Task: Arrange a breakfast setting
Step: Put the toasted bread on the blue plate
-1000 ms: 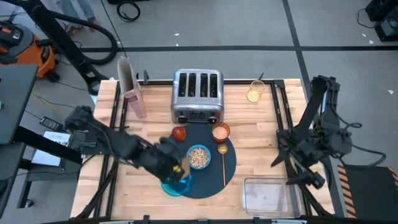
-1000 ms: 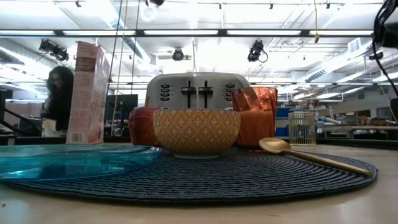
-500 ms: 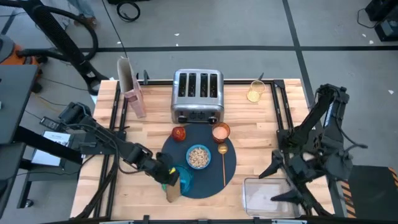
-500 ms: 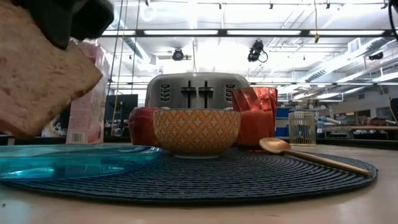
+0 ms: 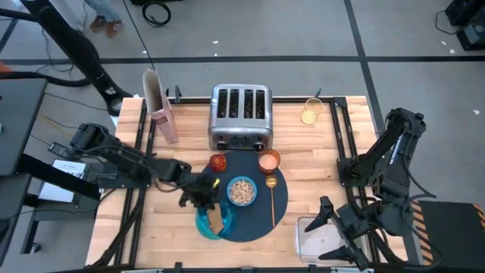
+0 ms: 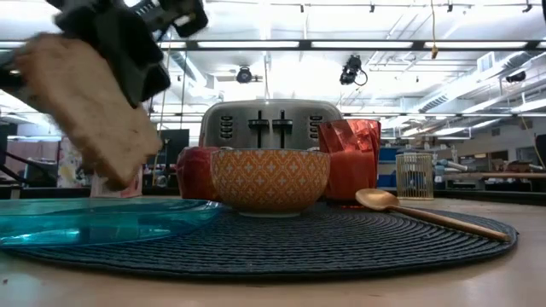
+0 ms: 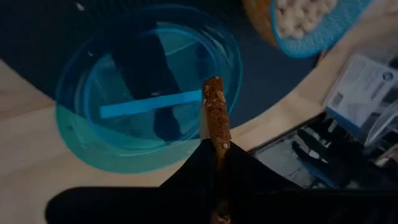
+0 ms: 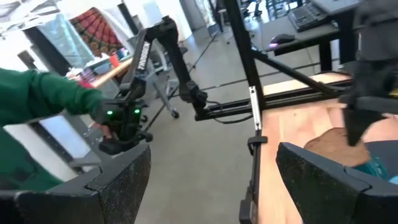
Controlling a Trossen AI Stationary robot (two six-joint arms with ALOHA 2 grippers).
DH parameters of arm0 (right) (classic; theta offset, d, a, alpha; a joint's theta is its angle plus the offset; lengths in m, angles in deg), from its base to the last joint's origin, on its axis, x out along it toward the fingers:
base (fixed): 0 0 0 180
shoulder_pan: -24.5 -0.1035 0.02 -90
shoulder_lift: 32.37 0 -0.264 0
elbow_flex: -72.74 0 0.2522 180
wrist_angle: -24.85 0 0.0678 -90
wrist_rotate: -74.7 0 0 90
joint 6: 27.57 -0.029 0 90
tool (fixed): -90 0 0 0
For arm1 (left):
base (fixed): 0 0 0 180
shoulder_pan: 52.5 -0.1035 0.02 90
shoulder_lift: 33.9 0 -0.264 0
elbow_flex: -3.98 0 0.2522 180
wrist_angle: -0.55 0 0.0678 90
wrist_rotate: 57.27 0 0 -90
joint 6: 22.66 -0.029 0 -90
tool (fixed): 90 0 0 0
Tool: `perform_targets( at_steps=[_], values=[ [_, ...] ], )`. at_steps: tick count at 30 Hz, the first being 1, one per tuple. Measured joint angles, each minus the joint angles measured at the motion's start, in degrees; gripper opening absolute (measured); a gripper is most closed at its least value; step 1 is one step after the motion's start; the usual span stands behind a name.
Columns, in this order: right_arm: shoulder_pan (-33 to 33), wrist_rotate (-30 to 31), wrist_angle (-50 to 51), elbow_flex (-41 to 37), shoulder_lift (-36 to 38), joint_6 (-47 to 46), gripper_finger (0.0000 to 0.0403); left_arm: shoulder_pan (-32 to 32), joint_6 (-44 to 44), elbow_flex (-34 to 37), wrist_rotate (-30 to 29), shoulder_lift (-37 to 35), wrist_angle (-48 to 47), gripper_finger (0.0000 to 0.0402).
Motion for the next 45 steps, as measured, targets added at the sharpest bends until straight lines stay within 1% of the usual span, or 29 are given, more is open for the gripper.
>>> perform_targets(
  at_steps=[3, 7, 8, 11, 13, 19, 26, 36, 45],
  values=[
    [1.25, -2.73, 0.73, 0.00, 0.37, 1.05, 0.0350, -3.56, 0.51, 0.00, 4.58, 0.14, -0.70, 0.0028],
    [3.34, -8.11, 1.09, 0.00, 0.70, 3.39, 0.0350, -7.48, 2.67, 0.00, 11.97, 0.20, -0.71, 0.0027],
    [3.88, -9.64, 1.29, 0.00, 0.86, 4.03, 0.0350, -8.15, 3.62, 0.00, 12.89, 0.20, -0.71, 0.0026],
    [5.46, -14.41, 2.23, 0.00, 1.53, 6.22, 0.0350, -9.06, 5.81, 0.00, 13.38, 0.22, -0.85, 0.0024],
    [6.15, -16.37, 3.93, 0.00, 2.27, 6.47, 0.0350, -8.83, 6.19, 0.00, 13.38, 0.48, -0.81, 0.0024],
    [7.50, -17.46, 5.89, 0.00, 3.63, 7.81, 0.0350, -6.64, 9.17, 0.00, 14.86, 3.27, -1.17, 0.0024],
    [9.78, -21.73, 5.81, 0.00, 3.71, 8.12, 0.0350, -7.88, 10.57, 0.02, 13.96, 5.95, 1.00, 0.0023],
    [9.04, -22.52, 5.96, 0.00, 3.71, 7.64, 0.0350, -8.26, 10.84, -0.02, 14.25, 7.91, 2.25, 0.0024],
    [8.91, -23.33, 6.16, 0.00, 3.71, 7.65, 0.0350, -7.88, 10.25, -0.02, 12.78, 7.85, 0.87, 0.0042]
  ],
)
